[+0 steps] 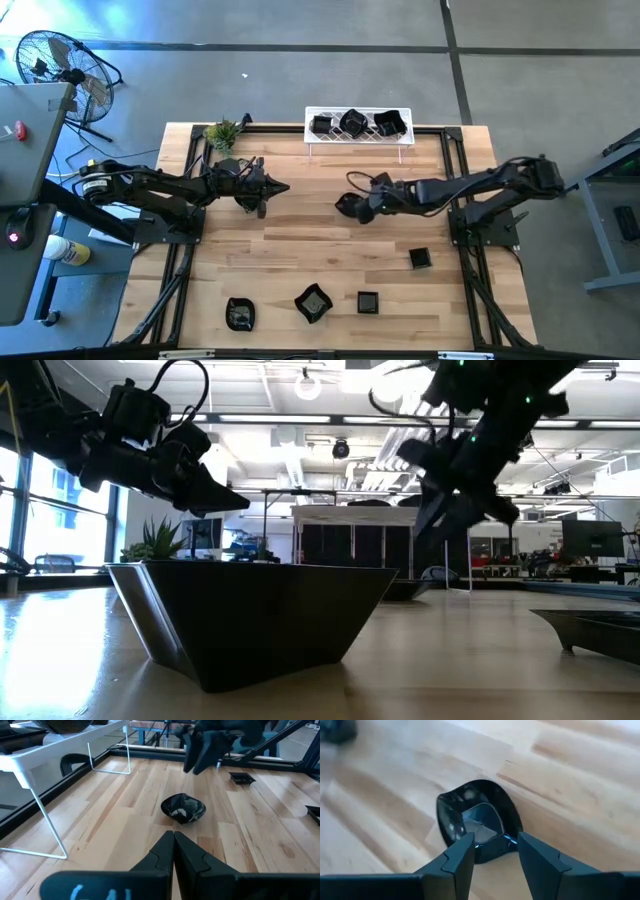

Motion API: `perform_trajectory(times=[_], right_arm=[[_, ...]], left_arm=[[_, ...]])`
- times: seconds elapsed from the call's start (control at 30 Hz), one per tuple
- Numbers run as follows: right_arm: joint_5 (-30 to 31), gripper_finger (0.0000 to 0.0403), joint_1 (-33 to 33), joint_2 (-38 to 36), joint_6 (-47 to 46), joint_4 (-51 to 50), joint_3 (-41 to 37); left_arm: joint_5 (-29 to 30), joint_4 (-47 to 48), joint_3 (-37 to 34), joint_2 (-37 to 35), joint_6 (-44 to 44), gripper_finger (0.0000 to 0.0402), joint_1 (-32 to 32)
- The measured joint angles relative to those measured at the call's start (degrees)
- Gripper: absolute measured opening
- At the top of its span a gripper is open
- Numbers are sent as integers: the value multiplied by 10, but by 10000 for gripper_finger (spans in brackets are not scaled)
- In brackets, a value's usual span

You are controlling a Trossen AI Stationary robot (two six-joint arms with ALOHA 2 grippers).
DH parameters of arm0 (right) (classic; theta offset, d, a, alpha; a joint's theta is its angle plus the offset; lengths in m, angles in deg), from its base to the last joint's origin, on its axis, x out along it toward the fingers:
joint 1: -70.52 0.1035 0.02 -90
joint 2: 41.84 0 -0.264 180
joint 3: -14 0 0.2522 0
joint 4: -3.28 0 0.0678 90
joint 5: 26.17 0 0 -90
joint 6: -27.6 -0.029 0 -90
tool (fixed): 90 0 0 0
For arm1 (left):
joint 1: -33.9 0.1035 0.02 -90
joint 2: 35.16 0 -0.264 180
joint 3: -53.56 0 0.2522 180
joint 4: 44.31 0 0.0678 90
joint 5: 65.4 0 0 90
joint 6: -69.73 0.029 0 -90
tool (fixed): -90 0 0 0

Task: Pick & Place Mini shaped plates
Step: Stack the leaf shaped plate on top of the stacked leaf shaped plates on the shelf

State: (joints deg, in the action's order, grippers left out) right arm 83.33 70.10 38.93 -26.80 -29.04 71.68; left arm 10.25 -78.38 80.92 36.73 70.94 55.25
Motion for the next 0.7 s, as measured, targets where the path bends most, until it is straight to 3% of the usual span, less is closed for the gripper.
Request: perform_trajectory(times=[0.13,0.33,0.53,0.7], right_arm=[[0,143,25,31,156,-45,53],[5,142,50,140,361,-130,146],[16,140,50,235,491,-162,204],[1,116,50,258,528,-165,211]], left_arm=[[1,0,0,0,0,5,0],[1,0,0,0,4,5,0],[1,0,0,0,4,5,0],[1,1,0,0,4,5,0]])
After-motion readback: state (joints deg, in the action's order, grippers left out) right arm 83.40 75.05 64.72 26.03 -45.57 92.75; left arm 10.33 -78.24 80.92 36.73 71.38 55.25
